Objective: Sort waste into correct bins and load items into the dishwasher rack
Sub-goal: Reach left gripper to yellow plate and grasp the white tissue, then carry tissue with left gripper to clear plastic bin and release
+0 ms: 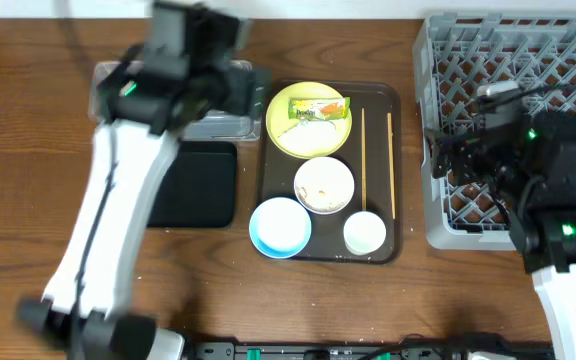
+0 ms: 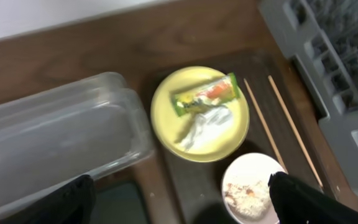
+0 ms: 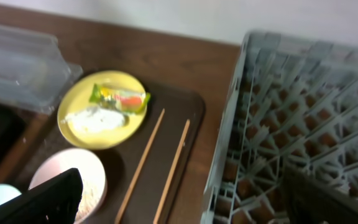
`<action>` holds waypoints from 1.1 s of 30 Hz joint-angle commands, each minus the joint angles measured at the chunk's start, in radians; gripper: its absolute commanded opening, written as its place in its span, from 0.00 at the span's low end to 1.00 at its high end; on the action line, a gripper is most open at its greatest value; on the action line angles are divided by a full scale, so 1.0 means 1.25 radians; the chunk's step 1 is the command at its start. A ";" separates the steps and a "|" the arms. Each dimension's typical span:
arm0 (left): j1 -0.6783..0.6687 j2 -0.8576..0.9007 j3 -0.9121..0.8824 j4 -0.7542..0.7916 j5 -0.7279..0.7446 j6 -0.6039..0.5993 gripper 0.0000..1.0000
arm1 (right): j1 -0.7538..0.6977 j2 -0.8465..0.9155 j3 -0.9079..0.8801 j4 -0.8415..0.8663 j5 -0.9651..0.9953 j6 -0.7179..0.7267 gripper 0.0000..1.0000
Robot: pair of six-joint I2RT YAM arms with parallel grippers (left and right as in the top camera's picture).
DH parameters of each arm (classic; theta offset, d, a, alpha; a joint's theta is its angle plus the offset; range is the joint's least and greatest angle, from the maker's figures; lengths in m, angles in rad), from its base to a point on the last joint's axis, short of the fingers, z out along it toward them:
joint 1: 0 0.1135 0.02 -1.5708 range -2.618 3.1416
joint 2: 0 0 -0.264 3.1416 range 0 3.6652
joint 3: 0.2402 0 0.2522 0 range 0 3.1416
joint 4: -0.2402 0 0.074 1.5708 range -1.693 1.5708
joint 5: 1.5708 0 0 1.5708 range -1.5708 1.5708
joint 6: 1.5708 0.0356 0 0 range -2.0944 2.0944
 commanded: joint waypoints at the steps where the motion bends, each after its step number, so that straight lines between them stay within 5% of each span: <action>1: -0.054 0.134 0.072 -0.001 0.009 0.025 0.91 | 0.006 0.041 0.012 -0.044 -0.006 -0.018 0.99; 25: -0.139 0.506 0.071 0.128 0.019 0.036 0.89 | 0.006 0.084 0.012 -0.140 -0.005 -0.018 0.97; 30: -0.139 0.530 0.061 0.135 0.019 0.037 0.73 | 0.006 0.084 0.012 -0.142 -0.005 -0.018 0.95; 32: -0.139 0.532 0.052 0.144 0.020 0.037 0.58 | 0.006 0.084 0.012 -0.142 -0.005 -0.018 0.94; 33: -0.139 0.532 0.049 0.146 0.020 0.037 0.43 | 0.006 0.084 0.012 -0.142 -0.005 -0.018 0.93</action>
